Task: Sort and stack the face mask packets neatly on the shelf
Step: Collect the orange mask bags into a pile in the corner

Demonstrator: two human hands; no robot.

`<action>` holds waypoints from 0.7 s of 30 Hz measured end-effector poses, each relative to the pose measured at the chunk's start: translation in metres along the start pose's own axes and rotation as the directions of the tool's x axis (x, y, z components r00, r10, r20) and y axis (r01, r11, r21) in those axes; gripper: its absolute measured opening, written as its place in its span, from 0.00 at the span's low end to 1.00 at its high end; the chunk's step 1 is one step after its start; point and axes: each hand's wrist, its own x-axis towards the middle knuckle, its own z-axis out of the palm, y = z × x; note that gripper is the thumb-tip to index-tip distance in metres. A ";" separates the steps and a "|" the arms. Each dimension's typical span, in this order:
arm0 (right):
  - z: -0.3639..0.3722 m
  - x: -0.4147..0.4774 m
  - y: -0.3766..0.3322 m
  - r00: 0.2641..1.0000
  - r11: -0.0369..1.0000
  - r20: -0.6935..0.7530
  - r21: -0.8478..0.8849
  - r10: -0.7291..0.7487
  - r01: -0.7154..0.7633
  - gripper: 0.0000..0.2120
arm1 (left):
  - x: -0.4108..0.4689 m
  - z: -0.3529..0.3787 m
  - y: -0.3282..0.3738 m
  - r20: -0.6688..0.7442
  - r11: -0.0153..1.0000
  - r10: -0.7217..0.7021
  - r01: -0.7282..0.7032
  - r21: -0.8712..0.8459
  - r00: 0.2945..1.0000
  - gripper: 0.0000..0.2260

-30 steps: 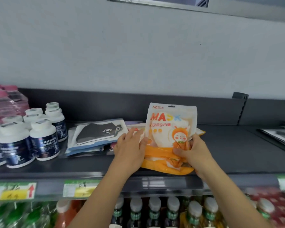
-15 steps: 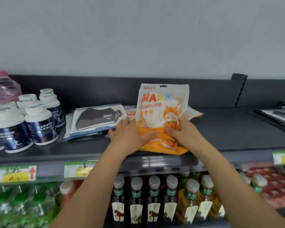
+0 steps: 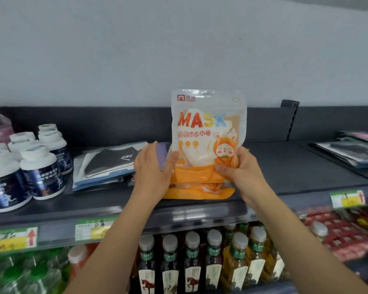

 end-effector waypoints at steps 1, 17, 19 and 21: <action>-0.002 -0.003 -0.002 1.000 1.000 -0.010 0.021 -0.023 0.023 0.22 | -0.002 -0.002 0.001 0.007 0.999 0.022 -0.022 -0.030 1.000 0.27; -0.066 -0.037 -0.006 0.994 0.961 -0.111 0.277 0.005 0.026 0.26 | -0.009 0.014 0.049 0.316 0.982 -0.148 0.177 -0.063 0.937 0.31; -0.089 -0.036 -0.002 0.977 0.968 -0.175 0.242 0.118 -0.074 0.24 | -0.006 0.010 0.045 0.407 0.974 -0.188 0.116 0.196 0.894 0.25; -0.111 -0.035 0.004 0.952 0.971 -0.218 0.149 0.215 -0.185 0.22 | -0.009 0.012 0.041 0.499 0.930 -0.278 0.100 0.354 0.821 0.30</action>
